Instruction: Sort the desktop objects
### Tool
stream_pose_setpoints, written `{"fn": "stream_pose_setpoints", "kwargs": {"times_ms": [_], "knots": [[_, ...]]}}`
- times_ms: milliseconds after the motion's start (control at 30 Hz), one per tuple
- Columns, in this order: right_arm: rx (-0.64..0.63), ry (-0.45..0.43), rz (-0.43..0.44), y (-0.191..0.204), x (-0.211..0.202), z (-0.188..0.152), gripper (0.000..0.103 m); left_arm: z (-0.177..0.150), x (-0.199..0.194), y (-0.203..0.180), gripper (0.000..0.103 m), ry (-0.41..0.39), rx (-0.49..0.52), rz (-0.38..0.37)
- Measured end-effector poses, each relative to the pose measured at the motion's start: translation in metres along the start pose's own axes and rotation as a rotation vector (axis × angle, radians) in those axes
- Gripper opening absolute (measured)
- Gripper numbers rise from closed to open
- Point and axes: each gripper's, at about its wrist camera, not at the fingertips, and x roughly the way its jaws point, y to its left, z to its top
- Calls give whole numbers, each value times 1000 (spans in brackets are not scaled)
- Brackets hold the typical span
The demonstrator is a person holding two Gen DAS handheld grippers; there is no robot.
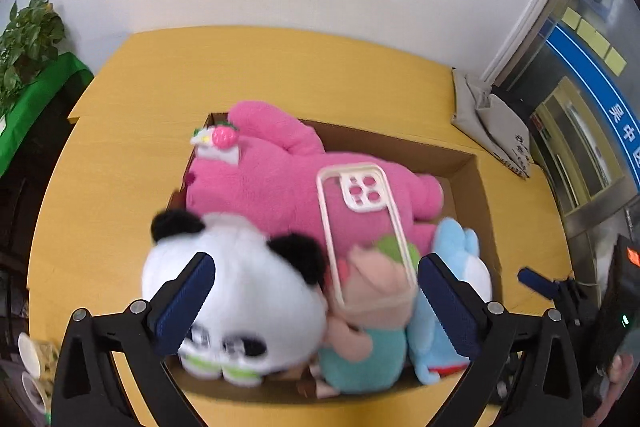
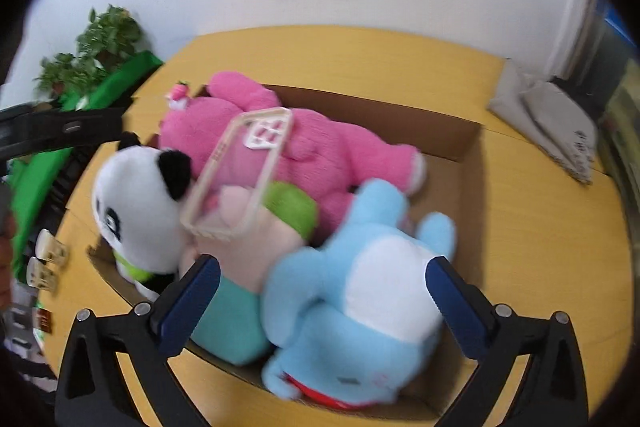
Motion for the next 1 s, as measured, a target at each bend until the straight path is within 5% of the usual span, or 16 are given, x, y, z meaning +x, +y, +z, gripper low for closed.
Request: {"fn": "stream_pose_setpoints", "kwargs": {"times_ms": [233,1000], "knots": [[11,-29,2,-7,-45,-14,103,-54,-36,-27,103,76,65,35],[-96,-64,-40,19,-134,-56,103,-114,-121,-57,103,-36,91,14]]}}
